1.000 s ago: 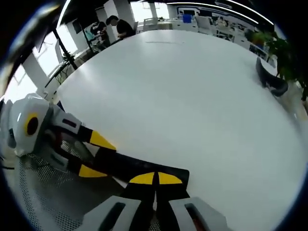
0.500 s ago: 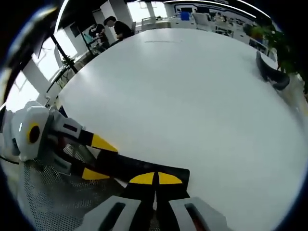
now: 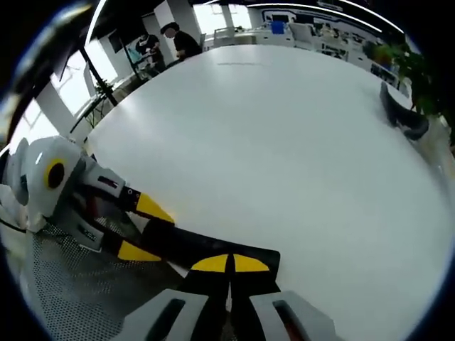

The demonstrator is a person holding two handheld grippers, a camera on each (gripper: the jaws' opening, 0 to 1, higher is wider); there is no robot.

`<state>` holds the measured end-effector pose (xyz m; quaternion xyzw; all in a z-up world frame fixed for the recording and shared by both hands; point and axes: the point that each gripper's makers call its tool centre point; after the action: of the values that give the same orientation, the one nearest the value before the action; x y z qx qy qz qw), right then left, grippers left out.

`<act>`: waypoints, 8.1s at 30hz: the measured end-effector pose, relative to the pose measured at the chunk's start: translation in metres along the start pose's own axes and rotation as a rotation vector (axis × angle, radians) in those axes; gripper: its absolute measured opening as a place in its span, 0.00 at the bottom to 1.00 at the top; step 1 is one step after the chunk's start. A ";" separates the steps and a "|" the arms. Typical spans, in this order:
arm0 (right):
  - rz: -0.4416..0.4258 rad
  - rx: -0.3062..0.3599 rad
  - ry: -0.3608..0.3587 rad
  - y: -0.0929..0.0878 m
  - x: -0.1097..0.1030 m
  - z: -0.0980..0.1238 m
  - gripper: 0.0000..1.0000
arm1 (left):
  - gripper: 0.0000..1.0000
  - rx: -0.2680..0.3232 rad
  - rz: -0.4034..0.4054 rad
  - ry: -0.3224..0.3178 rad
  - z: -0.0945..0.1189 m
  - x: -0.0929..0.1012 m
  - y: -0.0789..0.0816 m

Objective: Press the specified remote control buttons in sequence, fully releasing each button before pressing the next.

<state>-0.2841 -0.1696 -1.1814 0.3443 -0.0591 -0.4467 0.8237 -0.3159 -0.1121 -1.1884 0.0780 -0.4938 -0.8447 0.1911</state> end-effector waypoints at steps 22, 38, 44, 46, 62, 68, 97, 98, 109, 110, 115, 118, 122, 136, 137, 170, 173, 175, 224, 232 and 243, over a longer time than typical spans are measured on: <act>-0.011 -0.046 -0.008 0.000 0.002 -0.002 0.00 | 0.24 -0.013 -0.003 -0.072 -0.002 -0.005 0.001; -0.045 -0.089 0.018 -0.001 -0.004 -0.002 0.00 | 0.24 -0.006 -0.021 -0.070 -0.004 -0.006 0.001; -0.068 -0.079 0.018 0.000 -0.001 -0.002 0.00 | 0.24 -0.010 -0.032 -0.069 -0.004 -0.006 0.001; -0.076 -0.083 0.017 0.000 -0.002 -0.002 0.00 | 0.24 -0.010 -0.033 -0.069 -0.004 -0.006 0.001; -0.129 -0.067 0.065 0.005 -0.009 -0.001 0.00 | 0.24 -0.010 -0.054 -0.076 -0.006 -0.005 0.002; -0.086 -0.051 0.097 0.008 -0.017 -0.003 0.00 | 0.24 -0.007 -0.057 -0.096 -0.008 0.000 0.003; 0.076 -0.067 0.058 0.000 -0.022 -0.021 0.00 | 0.24 -0.004 -0.099 -0.134 -0.008 0.011 0.004; 0.080 -0.078 0.058 -0.001 -0.023 -0.025 0.00 | 0.24 -0.003 -0.116 -0.143 -0.008 0.013 0.004; -0.110 -0.074 0.062 0.007 -0.014 -0.011 0.00 | 0.24 -0.003 -0.092 -0.110 -0.008 0.004 0.004; -0.124 -0.070 0.062 0.008 -0.012 -0.011 0.00 | 0.24 -0.004 -0.098 -0.109 -0.008 0.004 0.004; -0.270 -0.070 0.095 0.010 -0.012 -0.007 0.00 | 0.24 -0.003 -0.095 -0.107 -0.008 0.004 0.005; -0.355 -0.115 0.115 0.010 -0.012 -0.002 0.00 | 0.25 -0.003 -0.093 -0.105 -0.009 0.004 0.005; -0.390 -0.145 0.123 0.016 -0.010 -0.002 0.00 | 0.25 -0.002 -0.079 -0.100 -0.009 0.003 0.005; -0.425 -0.278 0.130 -0.002 -0.022 -0.010 0.00 | 0.25 0.004 -0.025 -0.092 -0.010 0.004 0.007; -0.413 -0.273 0.109 -0.001 -0.021 -0.011 0.00 | 0.25 0.004 -0.023 -0.091 -0.010 0.003 0.007; -0.512 -0.050 0.067 0.005 -0.012 0.002 0.00 | 0.25 -0.002 -0.077 -0.094 -0.011 0.004 0.006; -0.522 -0.053 0.055 0.003 -0.013 0.004 0.00 | 0.25 -0.002 -0.078 -0.094 -0.011 0.003 0.006; -0.532 -0.086 0.058 -0.003 -0.015 0.003 0.00 | 0.25 -0.003 -0.084 -0.095 -0.011 0.003 0.006; -0.393 -0.078 -0.009 -0.005 -0.014 0.006 0.00 | 0.24 0.005 -0.066 -0.094 -0.011 0.003 0.006; -0.371 -0.102 -0.028 -0.011 -0.017 0.011 0.00 | 0.24 0.005 -0.075 -0.098 -0.010 0.003 0.007; -0.386 -0.130 -0.016 -0.015 -0.020 0.006 0.00 | 0.24 0.005 -0.081 -0.099 -0.011 0.003 0.007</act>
<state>-0.3084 -0.1629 -1.1818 0.2919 0.0305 -0.6018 0.7428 -0.3133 -0.1246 -1.1877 0.0564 -0.5014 -0.8532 0.1319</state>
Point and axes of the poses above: the point that each gripper's makers call its tool centre point, and the gripper's own axes: z roughly backward along the fingers, x roughly to its right, y roughly out of its top, and after that the axes turned 10 degrees about x, right-handed
